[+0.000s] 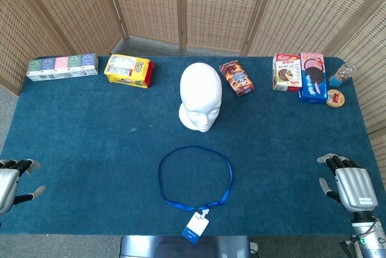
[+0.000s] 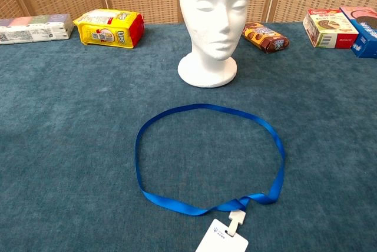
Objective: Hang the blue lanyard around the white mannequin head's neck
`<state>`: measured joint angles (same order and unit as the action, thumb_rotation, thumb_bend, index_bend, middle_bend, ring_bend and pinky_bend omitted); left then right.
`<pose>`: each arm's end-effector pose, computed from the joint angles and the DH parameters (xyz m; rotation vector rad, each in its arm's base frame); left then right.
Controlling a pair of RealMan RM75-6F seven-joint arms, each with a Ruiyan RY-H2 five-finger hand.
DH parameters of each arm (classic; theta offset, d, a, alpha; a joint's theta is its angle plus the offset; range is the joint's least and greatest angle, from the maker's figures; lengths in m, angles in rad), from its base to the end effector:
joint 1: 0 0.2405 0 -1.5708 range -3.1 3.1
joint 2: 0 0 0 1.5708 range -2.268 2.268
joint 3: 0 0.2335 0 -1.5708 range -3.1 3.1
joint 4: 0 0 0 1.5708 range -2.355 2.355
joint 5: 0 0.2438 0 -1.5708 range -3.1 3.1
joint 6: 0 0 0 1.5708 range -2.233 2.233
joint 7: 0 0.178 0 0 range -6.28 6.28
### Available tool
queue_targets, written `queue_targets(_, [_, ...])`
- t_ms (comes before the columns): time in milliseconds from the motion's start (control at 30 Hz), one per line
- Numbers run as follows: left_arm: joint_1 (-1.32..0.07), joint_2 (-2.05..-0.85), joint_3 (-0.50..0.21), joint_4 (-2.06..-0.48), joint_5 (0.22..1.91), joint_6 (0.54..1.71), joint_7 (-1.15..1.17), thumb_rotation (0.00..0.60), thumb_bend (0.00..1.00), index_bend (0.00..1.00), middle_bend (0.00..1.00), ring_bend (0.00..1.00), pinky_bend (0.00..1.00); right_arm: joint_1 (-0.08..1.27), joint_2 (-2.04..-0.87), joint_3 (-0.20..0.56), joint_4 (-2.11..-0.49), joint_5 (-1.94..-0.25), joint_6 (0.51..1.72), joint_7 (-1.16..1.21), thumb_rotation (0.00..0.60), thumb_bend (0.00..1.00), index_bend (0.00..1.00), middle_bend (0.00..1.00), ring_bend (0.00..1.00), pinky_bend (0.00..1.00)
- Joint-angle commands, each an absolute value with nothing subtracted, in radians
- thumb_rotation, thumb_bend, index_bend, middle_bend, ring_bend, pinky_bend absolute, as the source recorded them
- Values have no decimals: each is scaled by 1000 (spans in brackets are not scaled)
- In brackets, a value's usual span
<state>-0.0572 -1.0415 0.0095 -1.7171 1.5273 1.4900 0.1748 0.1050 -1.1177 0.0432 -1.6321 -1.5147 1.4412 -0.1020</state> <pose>-0.2955 0.1920 0.1204 -1.4731 -0.8340 -0.7548 -0.2961 -0.2198 0.1070 1.4670 -0.8560 0.8377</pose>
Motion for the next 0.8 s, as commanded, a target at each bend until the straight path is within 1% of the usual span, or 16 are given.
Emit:
queue_targets(33, [-58,-1042,11,-1716,1523,1484,177,510,102,409,514,450,341,108,-1122,44,-1627,-1511,1435,-101,600,380,333,328,348,406])
queue_targets(667, [-82,-1041,-8,-1696,1537,1473,165,512,101,409,514,450,341,108,-1121,51,-1637,-1510,1444,-111,600,380,334,328,349,407])
queue_targets(800, [-89,-1041,-10,-1696,1548,1472,170,511,101,408,514,450,341,115,-1126,57,-1631,-1513,1441,-103,600,380,336,339,369,415])
